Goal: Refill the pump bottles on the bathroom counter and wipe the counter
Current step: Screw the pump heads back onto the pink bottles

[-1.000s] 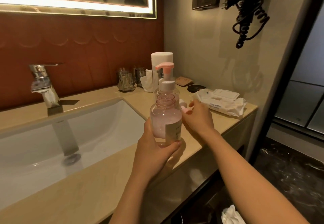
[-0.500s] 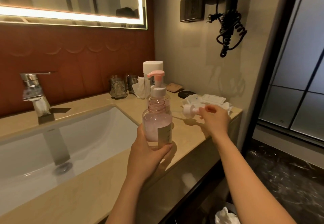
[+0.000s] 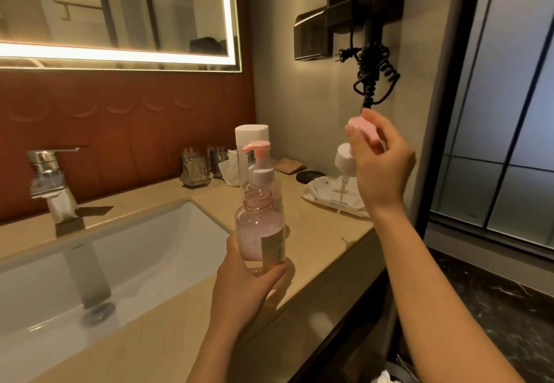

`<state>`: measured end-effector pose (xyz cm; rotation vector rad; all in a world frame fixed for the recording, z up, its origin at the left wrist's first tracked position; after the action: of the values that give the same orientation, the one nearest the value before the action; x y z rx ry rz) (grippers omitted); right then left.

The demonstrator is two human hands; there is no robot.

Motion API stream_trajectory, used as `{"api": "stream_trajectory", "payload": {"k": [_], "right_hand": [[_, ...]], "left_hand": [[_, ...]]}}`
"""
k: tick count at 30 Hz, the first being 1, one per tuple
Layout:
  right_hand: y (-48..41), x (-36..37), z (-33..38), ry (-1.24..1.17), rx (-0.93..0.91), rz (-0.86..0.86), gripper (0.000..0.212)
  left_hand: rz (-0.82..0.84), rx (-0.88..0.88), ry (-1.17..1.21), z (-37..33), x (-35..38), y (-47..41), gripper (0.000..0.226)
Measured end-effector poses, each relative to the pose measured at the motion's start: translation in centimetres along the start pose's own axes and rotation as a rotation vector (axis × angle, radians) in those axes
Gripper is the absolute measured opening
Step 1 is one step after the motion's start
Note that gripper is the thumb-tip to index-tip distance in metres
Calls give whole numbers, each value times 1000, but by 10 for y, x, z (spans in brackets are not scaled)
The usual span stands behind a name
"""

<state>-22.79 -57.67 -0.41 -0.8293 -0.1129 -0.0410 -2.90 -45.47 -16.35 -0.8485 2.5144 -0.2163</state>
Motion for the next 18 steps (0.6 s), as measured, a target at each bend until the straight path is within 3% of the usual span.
{"api": "stream_trajectory", "payload": {"k": [10,18], "right_hand": [[-27,57,97,-152,-268,184,36],[-29,94,123,-228,-294,313,37]], "left_hand": [[1,-23,-1,-2,0,1,74],[3,-39,17,1,0,1,76]]}}
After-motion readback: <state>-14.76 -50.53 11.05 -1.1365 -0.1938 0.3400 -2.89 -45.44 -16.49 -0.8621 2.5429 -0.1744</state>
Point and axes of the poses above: each hand's wrist, its own y-axis away from the middle knuckle, its own x-axis out of the palm, z = x × y, the point moved 8 cm from there along -y, towards the middle knuckle, and after that the axes turned 5 degrees about z, right-handed, at the moved point
